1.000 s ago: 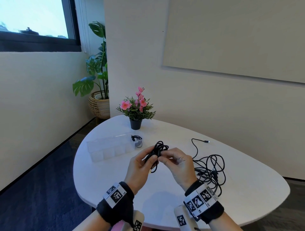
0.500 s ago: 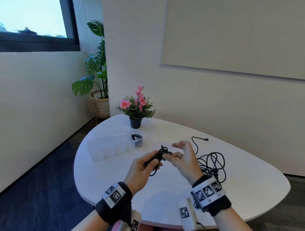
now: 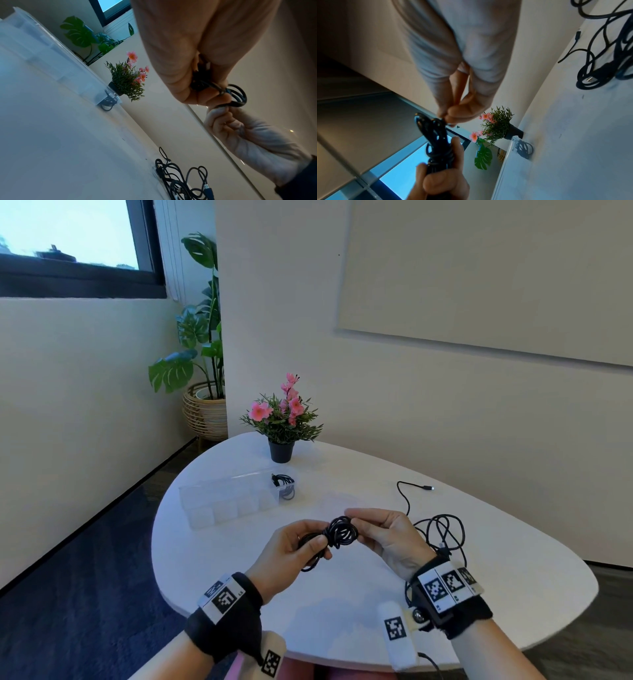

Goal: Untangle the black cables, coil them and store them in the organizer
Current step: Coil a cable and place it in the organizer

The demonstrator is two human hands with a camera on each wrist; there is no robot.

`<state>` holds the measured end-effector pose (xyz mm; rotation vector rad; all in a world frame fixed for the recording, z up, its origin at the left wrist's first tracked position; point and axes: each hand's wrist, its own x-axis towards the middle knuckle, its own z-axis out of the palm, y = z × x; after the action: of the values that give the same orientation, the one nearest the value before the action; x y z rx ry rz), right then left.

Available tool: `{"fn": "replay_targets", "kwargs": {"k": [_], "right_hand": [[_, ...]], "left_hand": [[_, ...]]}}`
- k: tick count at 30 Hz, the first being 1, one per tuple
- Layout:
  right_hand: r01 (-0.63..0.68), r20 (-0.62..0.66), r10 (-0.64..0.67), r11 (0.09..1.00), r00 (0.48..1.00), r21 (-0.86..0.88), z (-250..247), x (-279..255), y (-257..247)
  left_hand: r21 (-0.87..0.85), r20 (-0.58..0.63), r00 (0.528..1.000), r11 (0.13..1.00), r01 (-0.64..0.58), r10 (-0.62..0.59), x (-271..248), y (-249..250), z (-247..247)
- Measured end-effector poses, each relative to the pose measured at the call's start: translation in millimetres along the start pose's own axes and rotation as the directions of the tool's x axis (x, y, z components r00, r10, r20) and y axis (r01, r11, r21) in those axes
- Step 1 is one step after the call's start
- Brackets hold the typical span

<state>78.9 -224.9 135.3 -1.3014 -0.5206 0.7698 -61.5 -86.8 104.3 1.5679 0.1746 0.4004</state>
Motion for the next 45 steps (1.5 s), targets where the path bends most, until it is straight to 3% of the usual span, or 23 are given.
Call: {"fn": "replay_targets", "kwargs": {"k": [6, 10, 16, 25, 30, 33, 36, 39, 42, 45], "right_hand": [[0.042, -0.079, -0.037, 0.997, 0.996, 0.068, 4.9, 0.9, -0.3], [0.030, -0.101, -0.014, 0.988, 0.995, 0.151, 3.8, 0.4, 0.4], [0.039, -0.166, 0.009, 0.959, 0.986, 0.281, 2.4, -1.3, -2.1], [0.060, -0.288, 0.004, 0.975, 0.958, 0.212, 2.2, 2.7, -3.1], [0.093, -0.276, -0.040, 0.979, 0.960, 0.180, 6.6, 3.6, 1.5], [0.074, -0.269, -0.043, 0.991, 0.962, 0.109, 12.5, 5.5, 3.5], [-0.019, -0.191, 0.022, 1.000, 0.981, 0.019, 19.9, 3.7, 1.5], [-0.148, -0.088, 0.138, 0.983, 0.986, -0.112, 23.0, 3.1, 6.2], [-0.183, -0.079, 0.170, 0.961, 0.982, -0.206, 35.2, 6.4, 13.4], [-0.106, -0.151, 0.070, 0.963, 0.986, -0.248, 39.8, 16.7, 15.7]], "left_hand": [[0.069, 0.176, 0.983, 0.997, 0.046, -0.057, -5.9, 6.2, -9.3], [0.063, 0.162, 0.981, 0.993, 0.101, -0.110, -7.3, 5.4, -11.0], [0.224, 0.062, 0.998, 0.974, -0.038, 0.025, -4.2, 5.2, -13.9], [0.288, 0.254, 0.967, 0.953, -0.096, 0.021, 1.4, 24.7, -19.4], [0.324, 0.303, 0.953, 0.940, -0.110, 0.007, -3.3, 33.4, -24.3], [0.327, 0.237, 0.972, 0.941, -0.090, 0.011, -2.6, 27.4, -23.2], [0.217, 0.013, 1.000, 0.976, 0.006, -0.009, 3.6, 8.3, -20.1], [0.154, -0.173, 0.984, 0.987, 0.054, -0.027, 12.3, -6.4, -18.8], [0.224, -0.180, 0.984, 0.974, 0.038, 0.002, 14.1, -9.4, -14.7], [0.314, -0.090, 0.996, 0.949, 0.012, 0.017, 14.2, -10.6, -12.6]]}}
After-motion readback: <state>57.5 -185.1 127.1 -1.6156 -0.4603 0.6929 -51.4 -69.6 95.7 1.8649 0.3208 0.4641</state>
